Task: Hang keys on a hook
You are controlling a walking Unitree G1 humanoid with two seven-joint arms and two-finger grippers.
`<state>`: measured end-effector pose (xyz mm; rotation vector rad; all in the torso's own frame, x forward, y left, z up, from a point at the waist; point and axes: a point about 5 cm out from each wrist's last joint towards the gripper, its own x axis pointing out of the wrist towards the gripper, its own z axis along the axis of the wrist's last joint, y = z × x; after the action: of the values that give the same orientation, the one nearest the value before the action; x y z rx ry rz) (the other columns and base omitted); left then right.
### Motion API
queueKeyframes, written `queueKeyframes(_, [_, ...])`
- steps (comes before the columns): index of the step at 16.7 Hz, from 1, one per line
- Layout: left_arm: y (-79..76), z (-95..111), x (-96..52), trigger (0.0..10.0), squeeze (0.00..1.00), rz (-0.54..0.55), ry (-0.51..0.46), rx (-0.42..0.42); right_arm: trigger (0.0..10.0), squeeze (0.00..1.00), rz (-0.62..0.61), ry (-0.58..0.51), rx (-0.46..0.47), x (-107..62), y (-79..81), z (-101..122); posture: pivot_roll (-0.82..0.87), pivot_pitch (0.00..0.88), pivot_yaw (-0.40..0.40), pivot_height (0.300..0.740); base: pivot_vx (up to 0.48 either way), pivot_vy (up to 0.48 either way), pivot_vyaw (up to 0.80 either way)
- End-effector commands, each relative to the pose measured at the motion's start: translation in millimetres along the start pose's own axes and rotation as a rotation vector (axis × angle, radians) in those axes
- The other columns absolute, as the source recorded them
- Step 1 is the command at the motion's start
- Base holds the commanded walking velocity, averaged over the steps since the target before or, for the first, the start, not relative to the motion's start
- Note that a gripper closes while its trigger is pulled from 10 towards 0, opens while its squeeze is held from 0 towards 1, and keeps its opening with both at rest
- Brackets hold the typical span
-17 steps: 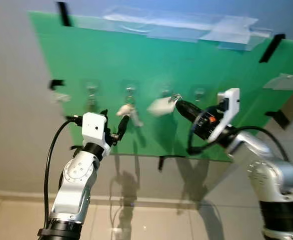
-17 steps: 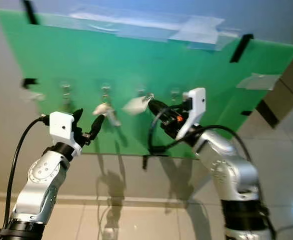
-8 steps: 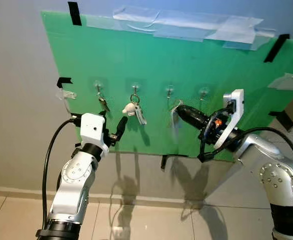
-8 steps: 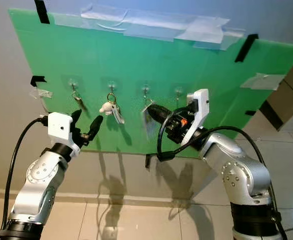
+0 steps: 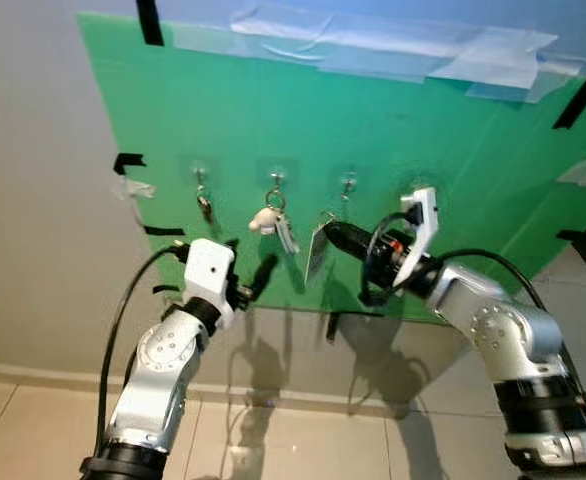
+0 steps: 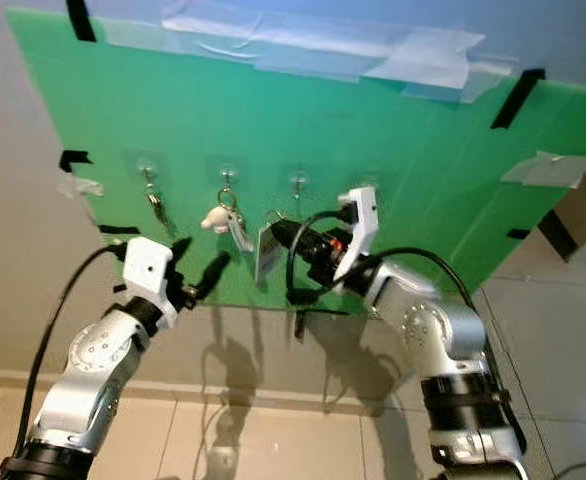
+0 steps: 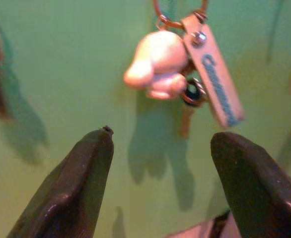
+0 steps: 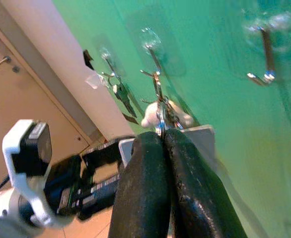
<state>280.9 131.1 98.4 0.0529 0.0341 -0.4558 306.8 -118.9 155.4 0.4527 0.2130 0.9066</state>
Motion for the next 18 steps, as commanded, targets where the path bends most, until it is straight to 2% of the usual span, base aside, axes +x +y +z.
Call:
queueKeyframes(1, [-5.2, -3.1, -1.6, 10.0, 0.00, -0.033, 0.005, -0.004, 10.0, 0.00, -0.008, -0.041, -0.018, 1.5, -2.1, 9.9, 0.06, 0.000, -0.056, 0.740, 0.000, 0.000, 0.00])
queueKeyframes(5, [-6.9, -4.8, -2.5, 10.0, 0.00, -0.048, 0.008, 0.000, 10.0, 0.00, -0.003, -0.083, -0.031, 6.0, -4.7, 20.0, 0.06, 0.000, -0.055, 0.740, 0.000, 0.000, 0.00])
queueKeyframes(9, [-7.3, -6.6, -1.8, 10.0, 0.00, -0.052, 0.011, 0.001, 10.0, 0.00, -0.068, -0.115, -0.012, 6.0, -18.1, 23.0, 0.05, 0.000, -0.056, 0.740, 0.000, 0.000, 0.00])
queueKeyframes(15, [-7.4, -9.2, -2.0, 10.0, 0.00, -0.058, 0.018, -0.003, 10.0, 0.00, -0.091, -0.153, 0.100, -1.0, -29.9, 21.7, 0.05, 0.000, -0.059, 0.740, 0.000, 0.000, 0.00])
queueKeyframes(18, [-7.1, -10.1, -1.8, 10.0, 0.00, -0.061, 0.022, -0.002, 10.0, 0.00, -0.100, -0.162, 0.128, -2.1, -31.7, 19.3, 0.05, 0.000, -0.056, 0.740, 0.000, 0.000, 0.00])
